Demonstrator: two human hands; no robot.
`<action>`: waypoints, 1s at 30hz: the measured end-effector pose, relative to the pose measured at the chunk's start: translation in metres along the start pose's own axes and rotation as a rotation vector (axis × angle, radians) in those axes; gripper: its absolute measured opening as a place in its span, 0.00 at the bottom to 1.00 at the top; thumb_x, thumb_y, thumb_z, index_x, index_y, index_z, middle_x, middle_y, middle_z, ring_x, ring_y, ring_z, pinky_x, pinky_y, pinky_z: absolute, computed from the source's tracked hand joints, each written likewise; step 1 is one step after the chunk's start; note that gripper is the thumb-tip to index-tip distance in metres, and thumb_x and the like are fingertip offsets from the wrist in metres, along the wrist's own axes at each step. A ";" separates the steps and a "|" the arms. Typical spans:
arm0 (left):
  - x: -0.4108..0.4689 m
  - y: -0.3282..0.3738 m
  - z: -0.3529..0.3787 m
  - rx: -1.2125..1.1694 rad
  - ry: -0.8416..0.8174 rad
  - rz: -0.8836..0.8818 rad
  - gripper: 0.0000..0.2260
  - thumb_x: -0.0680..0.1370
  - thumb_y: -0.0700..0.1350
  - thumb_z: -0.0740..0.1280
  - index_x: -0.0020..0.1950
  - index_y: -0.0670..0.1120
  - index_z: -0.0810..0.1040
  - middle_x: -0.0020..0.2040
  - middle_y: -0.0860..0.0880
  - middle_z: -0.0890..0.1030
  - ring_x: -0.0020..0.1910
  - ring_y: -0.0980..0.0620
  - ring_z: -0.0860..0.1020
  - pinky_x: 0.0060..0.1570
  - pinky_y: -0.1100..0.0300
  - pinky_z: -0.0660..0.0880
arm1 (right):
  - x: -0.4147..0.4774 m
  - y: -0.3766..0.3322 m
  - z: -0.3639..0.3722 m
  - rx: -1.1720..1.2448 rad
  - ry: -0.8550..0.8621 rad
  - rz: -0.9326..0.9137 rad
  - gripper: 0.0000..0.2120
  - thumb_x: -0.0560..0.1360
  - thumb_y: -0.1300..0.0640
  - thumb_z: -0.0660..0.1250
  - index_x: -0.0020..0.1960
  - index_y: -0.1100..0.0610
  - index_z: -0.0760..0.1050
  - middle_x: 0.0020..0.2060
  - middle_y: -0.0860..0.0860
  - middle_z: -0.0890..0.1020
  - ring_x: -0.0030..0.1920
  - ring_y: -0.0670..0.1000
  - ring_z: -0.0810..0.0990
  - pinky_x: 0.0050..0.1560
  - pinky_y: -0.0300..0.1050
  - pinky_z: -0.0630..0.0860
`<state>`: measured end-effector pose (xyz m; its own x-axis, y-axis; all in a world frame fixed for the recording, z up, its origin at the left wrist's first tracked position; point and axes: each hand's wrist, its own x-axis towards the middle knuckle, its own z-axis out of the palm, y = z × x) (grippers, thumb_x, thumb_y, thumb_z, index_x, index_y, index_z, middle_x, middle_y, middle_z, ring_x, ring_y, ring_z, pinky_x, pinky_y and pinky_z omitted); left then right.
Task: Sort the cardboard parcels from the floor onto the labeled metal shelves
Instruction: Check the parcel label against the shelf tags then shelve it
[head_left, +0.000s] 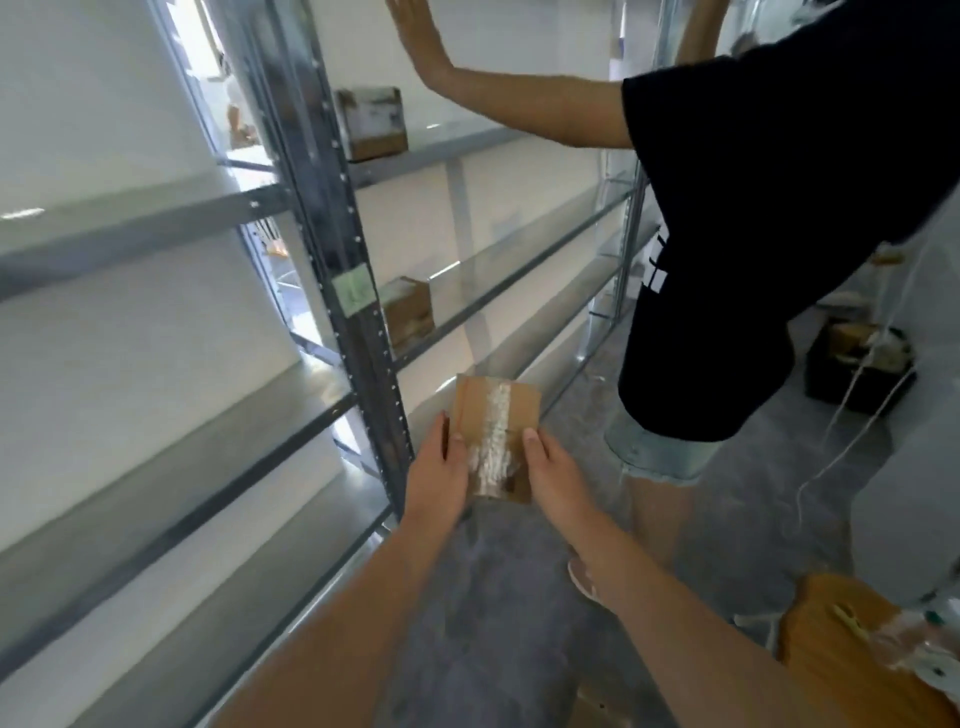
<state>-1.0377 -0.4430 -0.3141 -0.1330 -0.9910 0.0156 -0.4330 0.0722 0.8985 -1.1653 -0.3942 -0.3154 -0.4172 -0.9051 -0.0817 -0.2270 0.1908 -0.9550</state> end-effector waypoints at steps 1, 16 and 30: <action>-0.001 0.009 -0.015 -0.005 0.027 0.021 0.19 0.86 0.49 0.54 0.77 0.49 0.66 0.71 0.45 0.75 0.61 0.49 0.75 0.62 0.59 0.69 | 0.000 -0.017 0.004 0.008 -0.020 -0.034 0.16 0.85 0.49 0.52 0.65 0.52 0.74 0.56 0.48 0.80 0.58 0.49 0.78 0.53 0.38 0.70; -0.041 0.078 -0.214 -0.160 0.442 0.261 0.17 0.82 0.55 0.62 0.71 0.56 0.72 0.56 0.59 0.82 0.51 0.62 0.81 0.46 0.74 0.77 | -0.041 -0.215 0.086 0.067 -0.330 -0.379 0.19 0.86 0.51 0.47 0.71 0.49 0.70 0.61 0.51 0.78 0.58 0.48 0.77 0.53 0.36 0.74; -0.081 0.070 -0.329 -0.369 0.453 0.195 0.21 0.74 0.53 0.75 0.65 0.54 0.75 0.55 0.55 0.83 0.49 0.57 0.84 0.41 0.67 0.80 | -0.088 -0.261 0.157 0.392 -0.374 -0.250 0.14 0.77 0.53 0.70 0.62 0.50 0.76 0.57 0.50 0.81 0.53 0.48 0.81 0.45 0.39 0.78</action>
<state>-0.7639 -0.3953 -0.1084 0.2489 -0.9187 0.3067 -0.0912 0.2930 0.9517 -0.9308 -0.4238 -0.1034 -0.0388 -0.9904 0.1325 0.0932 -0.1357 -0.9864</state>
